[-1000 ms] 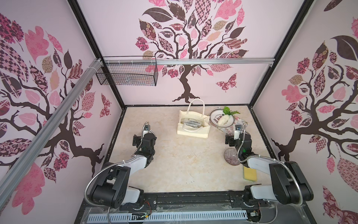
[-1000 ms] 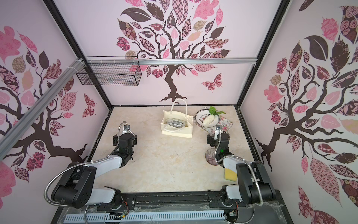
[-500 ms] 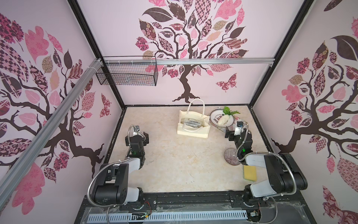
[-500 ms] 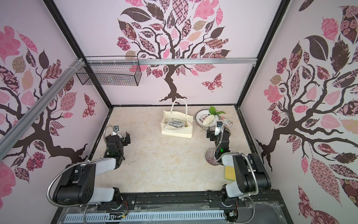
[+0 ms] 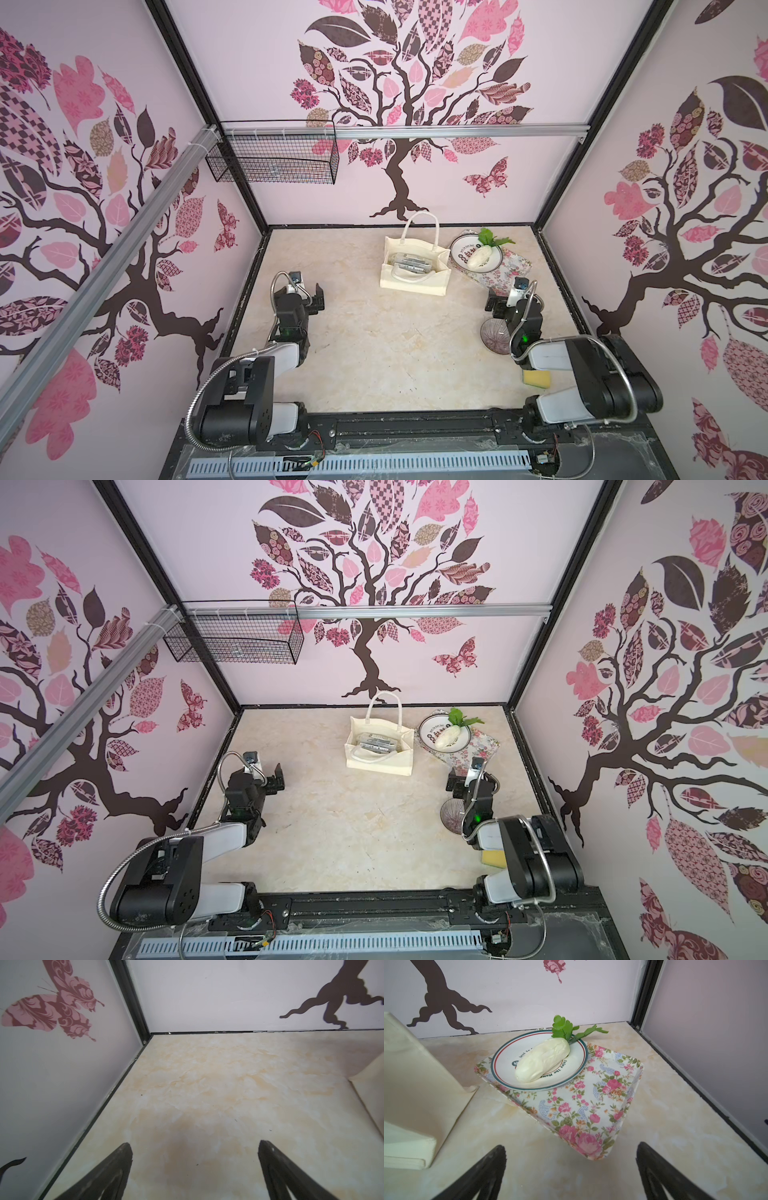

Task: Put the compass set into the canvas bag
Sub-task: Reset both arms

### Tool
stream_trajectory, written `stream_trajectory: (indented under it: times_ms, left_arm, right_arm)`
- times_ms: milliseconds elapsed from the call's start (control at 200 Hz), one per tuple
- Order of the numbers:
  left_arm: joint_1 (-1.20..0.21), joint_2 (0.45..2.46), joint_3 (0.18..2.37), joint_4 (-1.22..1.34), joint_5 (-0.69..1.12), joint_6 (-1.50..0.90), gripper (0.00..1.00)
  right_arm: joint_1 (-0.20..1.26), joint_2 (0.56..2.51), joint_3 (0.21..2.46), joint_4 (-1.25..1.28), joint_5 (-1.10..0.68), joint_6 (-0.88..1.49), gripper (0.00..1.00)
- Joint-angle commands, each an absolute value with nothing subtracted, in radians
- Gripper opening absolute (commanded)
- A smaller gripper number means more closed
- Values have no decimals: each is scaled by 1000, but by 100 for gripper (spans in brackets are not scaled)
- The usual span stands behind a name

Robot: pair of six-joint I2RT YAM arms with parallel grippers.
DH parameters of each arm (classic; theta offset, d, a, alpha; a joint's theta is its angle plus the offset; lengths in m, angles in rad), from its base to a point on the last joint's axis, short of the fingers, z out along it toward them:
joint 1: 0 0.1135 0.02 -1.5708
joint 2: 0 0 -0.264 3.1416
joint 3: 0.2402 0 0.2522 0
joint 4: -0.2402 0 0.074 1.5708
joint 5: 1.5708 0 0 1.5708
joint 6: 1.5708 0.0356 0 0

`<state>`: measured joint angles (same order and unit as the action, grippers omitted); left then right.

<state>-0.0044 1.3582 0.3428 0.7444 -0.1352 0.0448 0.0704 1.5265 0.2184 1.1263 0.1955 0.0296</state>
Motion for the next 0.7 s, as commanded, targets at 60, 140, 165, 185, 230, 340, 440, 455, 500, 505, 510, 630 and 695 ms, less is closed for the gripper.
stream_trajectory:
  times_ms: [60, 140, 165, 185, 230, 340, 440, 455, 500, 505, 510, 630, 695]
  left_arm:
    - [-2, 1489, 298, 987, -37, 16, 97]
    - [-2, 1604, 286, 1148, -38, 24, 97]
    - [-2, 1608, 286, 1152, -48, 15, 97]
    - [-2, 1589, 293, 1105, -62, 9, 97]
    - [-2, 1552, 316, 994, -82, 3, 97]
    - [1, 1589, 375, 957, -197, -39, 97]
    - [0, 1584, 369, 956, -207, -43, 97]
    - [1, 1589, 366, 968, -207, -40, 97]
    - [1, 1582, 371, 946, -209, -45, 97]
    - [2, 1581, 372, 942, -210, -46, 97]
    - [1, 1581, 372, 939, -210, -46, 97]
    - [1, 1583, 373, 950, -210, -45, 97]
    - [1, 1587, 369, 958, -207, -43, 97]
  right_arm:
    - [67, 1526, 251, 1172, 100, 9, 100]
    - [64, 1559, 284, 1160, 79, 11, 100]
    - [63, 1559, 284, 1156, 113, 22, 100]
    - [62, 1559, 288, 1147, 154, 36, 100]
    - [60, 1559, 297, 1130, 178, 51, 100]
    - [60, 1558, 291, 1141, 179, 50, 100]
    - [61, 1554, 290, 1142, 178, 49, 100]
    - [60, 1554, 290, 1142, 178, 50, 100]
    - [60, 1557, 290, 1144, 180, 47, 100]
    - [60, 1556, 289, 1144, 179, 47, 100]
    - [60, 1557, 289, 1144, 178, 48, 100]
    - [61, 1558, 290, 1143, 179, 47, 100]
    - [60, 1560, 295, 1138, 178, 47, 100]
